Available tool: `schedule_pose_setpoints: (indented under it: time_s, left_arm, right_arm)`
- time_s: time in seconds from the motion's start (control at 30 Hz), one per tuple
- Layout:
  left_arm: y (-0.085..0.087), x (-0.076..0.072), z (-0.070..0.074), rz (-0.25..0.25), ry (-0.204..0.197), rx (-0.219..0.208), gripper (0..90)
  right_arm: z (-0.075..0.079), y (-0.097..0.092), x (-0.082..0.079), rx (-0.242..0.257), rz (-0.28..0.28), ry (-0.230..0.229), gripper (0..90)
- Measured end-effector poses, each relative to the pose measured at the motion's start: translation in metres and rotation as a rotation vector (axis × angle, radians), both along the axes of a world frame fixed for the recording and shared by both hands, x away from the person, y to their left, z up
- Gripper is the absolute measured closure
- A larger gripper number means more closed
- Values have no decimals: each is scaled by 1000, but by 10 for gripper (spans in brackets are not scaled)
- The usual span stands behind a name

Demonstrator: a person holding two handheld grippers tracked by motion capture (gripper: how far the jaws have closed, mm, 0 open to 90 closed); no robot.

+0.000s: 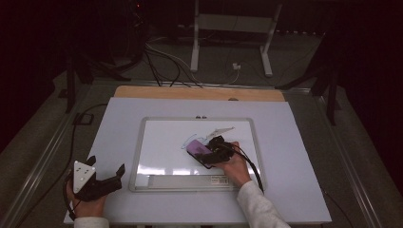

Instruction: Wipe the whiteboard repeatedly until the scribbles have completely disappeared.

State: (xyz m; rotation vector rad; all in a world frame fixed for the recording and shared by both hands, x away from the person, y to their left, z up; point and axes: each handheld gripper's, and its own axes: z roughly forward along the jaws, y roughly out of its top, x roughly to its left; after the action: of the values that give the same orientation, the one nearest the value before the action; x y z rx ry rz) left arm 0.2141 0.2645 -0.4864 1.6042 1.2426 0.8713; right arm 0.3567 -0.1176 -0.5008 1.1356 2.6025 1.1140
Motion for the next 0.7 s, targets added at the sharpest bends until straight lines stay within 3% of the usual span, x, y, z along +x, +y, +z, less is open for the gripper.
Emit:
schedule_pose_setpoints:
  time_s: [0.17,0.33,0.53,0.7]
  left_arm:
    - [0,0,0,0,0,0,4]
    - [0,0,0,2,-1,-1,4]
    - [1,-1,0,5,-3,-4,4]
    - [1,-1,0,6,-2,-5,4]
  right_arm:
    - [0,8,-5,3,56,-2,410]
    - [0,10,-5,3,63,0,409]
    - [1,7,2,-8,-15,0,409]
    - [2,-3,10,-30,-113,-9,410]
